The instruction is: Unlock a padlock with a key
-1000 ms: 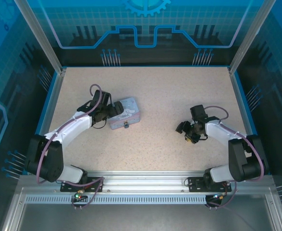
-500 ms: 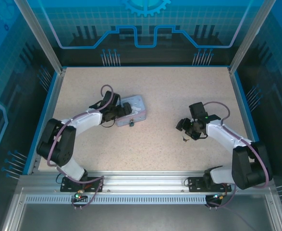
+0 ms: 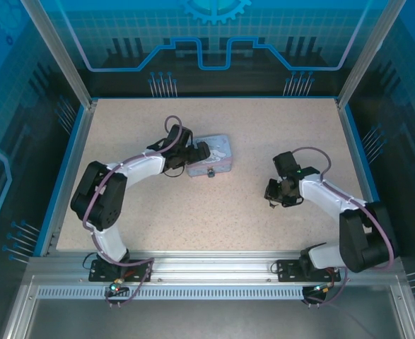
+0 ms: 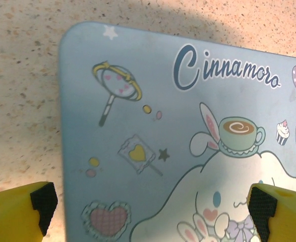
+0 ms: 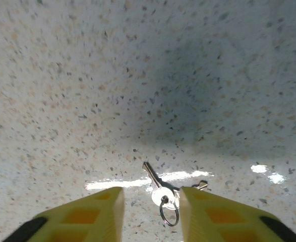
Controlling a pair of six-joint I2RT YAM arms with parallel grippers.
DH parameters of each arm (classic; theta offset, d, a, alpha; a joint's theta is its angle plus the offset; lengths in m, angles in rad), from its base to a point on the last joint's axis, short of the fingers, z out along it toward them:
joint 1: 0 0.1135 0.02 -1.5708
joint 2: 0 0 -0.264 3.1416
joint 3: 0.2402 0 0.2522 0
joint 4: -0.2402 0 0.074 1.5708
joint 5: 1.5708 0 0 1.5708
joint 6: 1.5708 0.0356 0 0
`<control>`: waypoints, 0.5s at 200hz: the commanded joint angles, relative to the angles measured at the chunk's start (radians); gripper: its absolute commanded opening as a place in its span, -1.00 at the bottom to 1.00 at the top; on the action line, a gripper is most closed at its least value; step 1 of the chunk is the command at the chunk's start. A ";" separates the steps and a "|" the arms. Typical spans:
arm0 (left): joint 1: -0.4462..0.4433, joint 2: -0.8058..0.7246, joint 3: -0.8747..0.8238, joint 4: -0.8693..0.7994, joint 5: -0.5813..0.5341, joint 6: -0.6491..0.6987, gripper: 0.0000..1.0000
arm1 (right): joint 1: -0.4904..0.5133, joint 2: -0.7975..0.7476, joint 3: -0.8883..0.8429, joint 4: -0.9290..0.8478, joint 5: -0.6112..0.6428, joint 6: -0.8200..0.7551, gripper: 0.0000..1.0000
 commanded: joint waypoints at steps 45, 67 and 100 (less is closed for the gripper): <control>0.029 -0.247 -0.107 -0.122 -0.057 0.021 0.98 | 0.130 0.104 0.076 -0.053 0.137 -0.098 -0.36; 0.030 -0.306 -0.128 -0.140 -0.048 0.008 0.98 | 0.135 0.102 0.066 -0.062 0.162 -0.096 -0.36; 0.030 -0.380 -0.148 -0.159 -0.040 -0.001 0.98 | 0.135 0.068 0.047 -0.079 0.182 -0.099 -0.35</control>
